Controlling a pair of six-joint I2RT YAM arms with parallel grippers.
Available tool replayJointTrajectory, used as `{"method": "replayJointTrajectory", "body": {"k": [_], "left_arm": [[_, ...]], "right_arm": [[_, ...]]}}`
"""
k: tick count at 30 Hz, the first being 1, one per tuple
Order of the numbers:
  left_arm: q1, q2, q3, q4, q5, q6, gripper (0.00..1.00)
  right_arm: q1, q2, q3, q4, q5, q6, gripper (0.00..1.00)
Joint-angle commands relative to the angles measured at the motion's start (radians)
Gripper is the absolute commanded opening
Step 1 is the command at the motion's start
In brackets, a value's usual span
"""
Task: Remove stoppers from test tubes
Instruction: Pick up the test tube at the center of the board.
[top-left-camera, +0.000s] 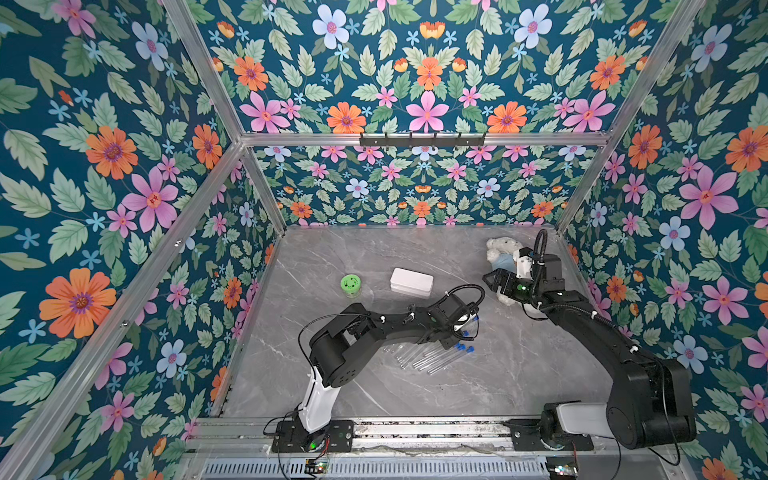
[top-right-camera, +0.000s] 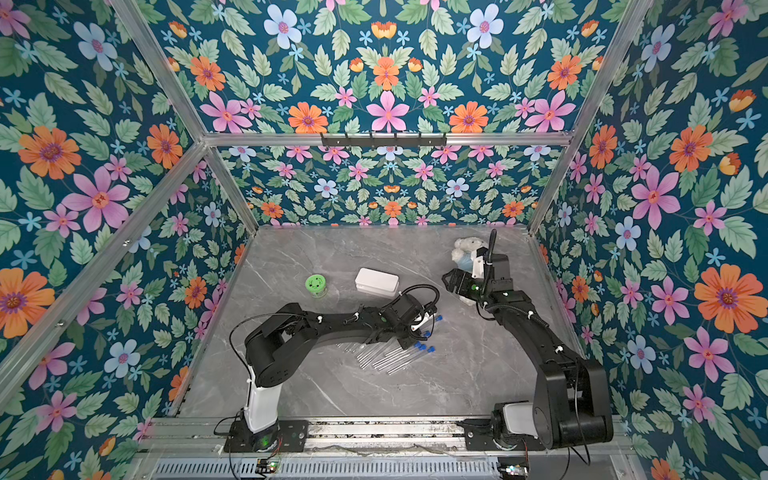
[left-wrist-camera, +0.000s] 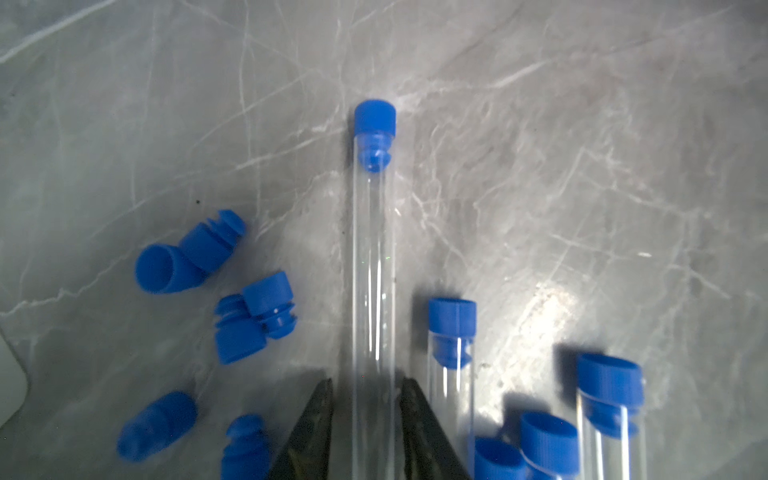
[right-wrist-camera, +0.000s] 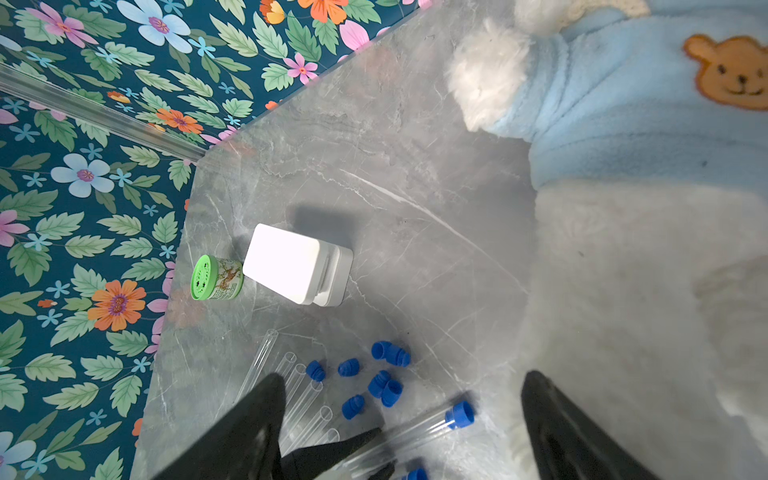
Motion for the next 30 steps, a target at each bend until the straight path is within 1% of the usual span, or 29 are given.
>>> {"method": "replayJointTrajectory", "body": {"k": [1, 5, 10, 18, 23, 30], "left_arm": [[0.003, 0.009, 0.001, -0.030, 0.003, 0.017, 0.31], [0.003, 0.006, 0.000, -0.033, 0.003, 0.019, 0.29], [0.003, 0.004, 0.007, -0.038, -0.005, 0.020, 0.22], [0.005, 0.001, 0.023, -0.043, -0.010, 0.025, 0.15], [0.015, -0.055, 0.006, -0.029, -0.015, 0.025, 0.13], [0.052, -0.172, -0.073, -0.022, -0.035, 0.023, 0.11]], "right_arm": [[0.000, -0.008, -0.002, 0.019, 0.003, 0.007, 0.90], [0.000, -0.014, -0.002, 0.019, 0.007, 0.008, 0.90], [0.001, -0.018, -0.004, 0.018, 0.005, 0.008, 0.90], [0.001, -0.020, -0.004, 0.019, 0.003, 0.010, 0.92], [0.001, -0.008, 0.000, 0.022, -0.011, 0.009, 0.92], [0.001, 0.025, 0.020, 0.011, -0.046, -0.001, 0.92]]}}
